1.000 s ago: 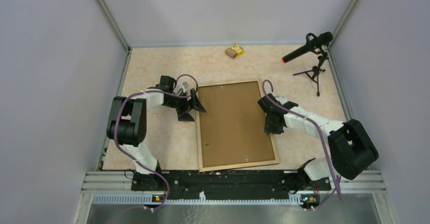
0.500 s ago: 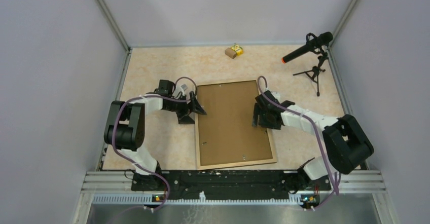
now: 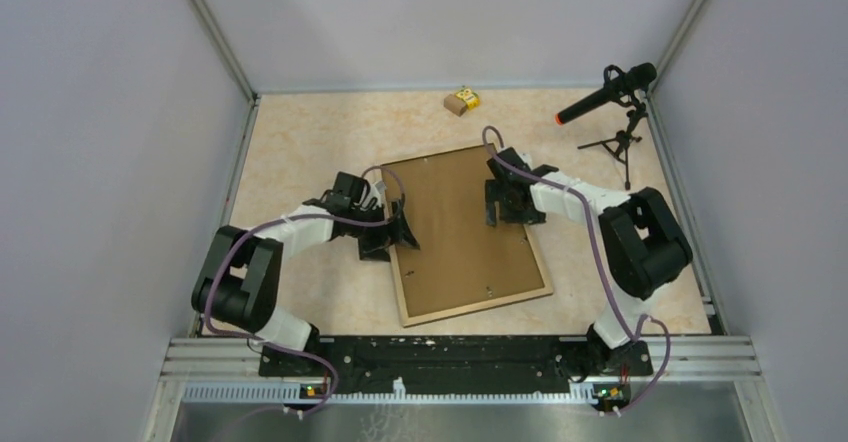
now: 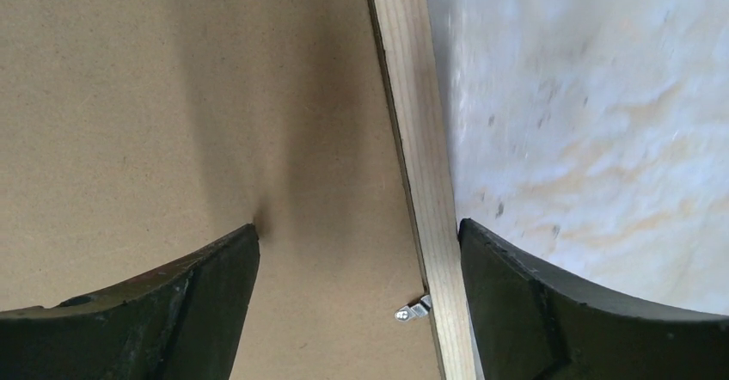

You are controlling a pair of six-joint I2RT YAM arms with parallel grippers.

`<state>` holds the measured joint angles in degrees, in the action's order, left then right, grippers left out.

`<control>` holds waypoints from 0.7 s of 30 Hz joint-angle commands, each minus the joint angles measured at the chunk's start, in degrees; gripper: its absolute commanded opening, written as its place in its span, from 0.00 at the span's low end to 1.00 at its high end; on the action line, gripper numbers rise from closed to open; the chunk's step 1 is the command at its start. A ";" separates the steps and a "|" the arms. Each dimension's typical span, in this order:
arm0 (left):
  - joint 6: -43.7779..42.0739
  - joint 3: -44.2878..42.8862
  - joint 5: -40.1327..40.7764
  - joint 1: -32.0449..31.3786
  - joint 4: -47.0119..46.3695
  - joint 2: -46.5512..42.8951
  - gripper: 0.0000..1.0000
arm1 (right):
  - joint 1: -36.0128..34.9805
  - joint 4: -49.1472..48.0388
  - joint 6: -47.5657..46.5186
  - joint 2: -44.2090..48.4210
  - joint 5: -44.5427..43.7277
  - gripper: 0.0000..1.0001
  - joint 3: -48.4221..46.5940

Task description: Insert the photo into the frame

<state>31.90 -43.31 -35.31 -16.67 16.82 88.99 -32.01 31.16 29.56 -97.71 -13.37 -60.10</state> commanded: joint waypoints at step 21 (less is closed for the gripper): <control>0.28 -2.01 22.99 -23.20 5.38 -16.07 0.98 | -2.22 15.86 10.62 2.06 -9.29 0.94 -15.81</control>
<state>39.03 -38.89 -21.69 -40.05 22.09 76.79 -34.37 43.70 30.33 -107.31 -20.80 -86.74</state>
